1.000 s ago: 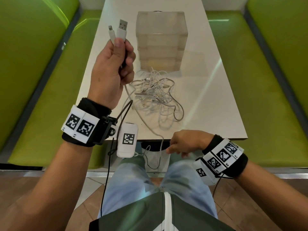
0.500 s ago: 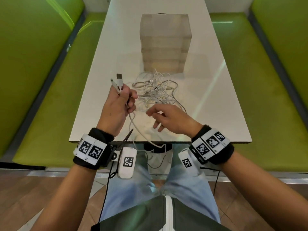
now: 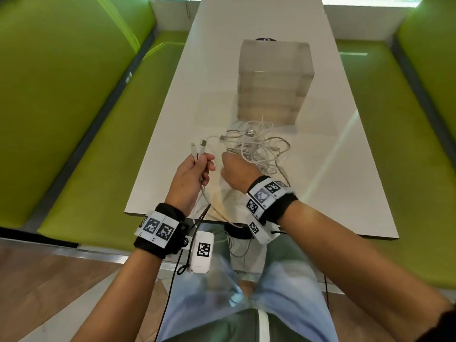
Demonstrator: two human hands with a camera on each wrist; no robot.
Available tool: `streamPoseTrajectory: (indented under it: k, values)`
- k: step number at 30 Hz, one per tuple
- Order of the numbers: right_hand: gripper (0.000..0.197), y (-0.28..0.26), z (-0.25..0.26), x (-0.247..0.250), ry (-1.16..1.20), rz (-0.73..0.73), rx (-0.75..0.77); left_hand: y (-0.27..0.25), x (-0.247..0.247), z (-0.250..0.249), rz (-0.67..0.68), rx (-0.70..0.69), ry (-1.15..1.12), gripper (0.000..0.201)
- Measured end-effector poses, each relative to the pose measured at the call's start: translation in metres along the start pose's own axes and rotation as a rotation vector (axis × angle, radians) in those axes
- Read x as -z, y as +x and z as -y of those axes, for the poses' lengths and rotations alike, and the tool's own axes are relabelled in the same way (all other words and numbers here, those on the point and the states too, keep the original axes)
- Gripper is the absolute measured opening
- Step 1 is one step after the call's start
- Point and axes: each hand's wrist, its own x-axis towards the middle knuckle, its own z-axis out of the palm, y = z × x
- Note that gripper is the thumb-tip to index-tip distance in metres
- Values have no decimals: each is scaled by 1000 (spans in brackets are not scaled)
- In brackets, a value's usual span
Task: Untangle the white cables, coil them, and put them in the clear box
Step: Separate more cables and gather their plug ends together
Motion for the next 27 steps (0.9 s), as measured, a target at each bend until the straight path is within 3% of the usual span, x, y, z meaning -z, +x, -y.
streamPoseTrajectory:
  k: [4,8,15,17,19,21,23,25,27]
  values:
    - [16,-20,-10,47,9,61,141,6,-5,-4,15,-98,32,27]
    - [16,-37,-12,100,52,61,306,13,-28,-6,111,-125,88,26]
    - [8,-34,-12,107,458,-60,219,6,-43,-11,220,-130,5,29]
    - [15,-35,-7,102,673,-65,158,5,-40,-10,236,-157,21,29]
    - [27,-40,-4,99,949,-54,87,5,-36,-10,203,-171,43,28]
    - [28,-45,-4,96,1100,26,67,5,-31,-15,80,-143,-25,30]
    - [27,-48,-5,87,1026,198,74,5,-26,-25,-3,-117,-243,32]
    - [29,-45,-3,70,815,325,96,4,-25,-40,16,-122,-463,31]
    - [20,-38,2,52,667,365,165,0,-26,-56,77,-136,-576,30]
